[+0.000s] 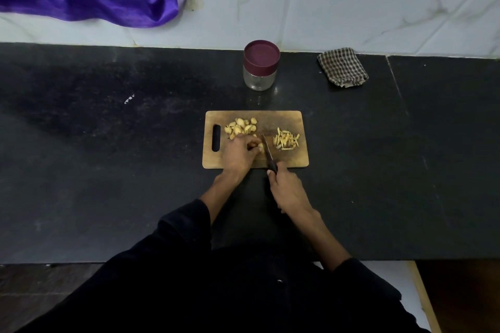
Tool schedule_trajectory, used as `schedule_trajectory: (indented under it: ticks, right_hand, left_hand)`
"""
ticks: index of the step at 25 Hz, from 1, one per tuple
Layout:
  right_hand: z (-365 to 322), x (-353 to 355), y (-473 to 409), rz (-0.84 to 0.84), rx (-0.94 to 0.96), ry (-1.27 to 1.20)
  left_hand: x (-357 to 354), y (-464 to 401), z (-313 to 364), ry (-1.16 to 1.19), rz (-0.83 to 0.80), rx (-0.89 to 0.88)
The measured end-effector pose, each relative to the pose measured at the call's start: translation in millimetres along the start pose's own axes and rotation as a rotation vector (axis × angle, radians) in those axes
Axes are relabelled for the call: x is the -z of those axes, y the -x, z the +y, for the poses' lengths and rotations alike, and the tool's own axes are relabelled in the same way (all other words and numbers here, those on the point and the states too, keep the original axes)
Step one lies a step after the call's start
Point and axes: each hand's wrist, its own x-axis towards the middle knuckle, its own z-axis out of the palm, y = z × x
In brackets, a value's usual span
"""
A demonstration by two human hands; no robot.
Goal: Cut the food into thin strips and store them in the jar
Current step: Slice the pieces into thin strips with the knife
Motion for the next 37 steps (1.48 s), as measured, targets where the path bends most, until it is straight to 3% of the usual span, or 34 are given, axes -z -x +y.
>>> schedule_trajectory:
  ticks: [12, 21, 37]
  right_hand:
    - [-18.3, -19.5, -1.6, -0.027, -0.101, 0.16]
    - [-10.2, -18.9, -0.6, -0.023, -0.076, 0.042]
    - [-8.5, -19.7, -0.3, -0.009, -0.049, 0.058]
  left_hand:
    - [0.2, 0.0, -0.2, -0.025, -0.002, 0.007]
    - [1.0, -0.4, 0.6, -0.001, -0.001, 0.023]
    - [-2.4, -0.7, 0.2, 0.028, 0.017, 0.045]
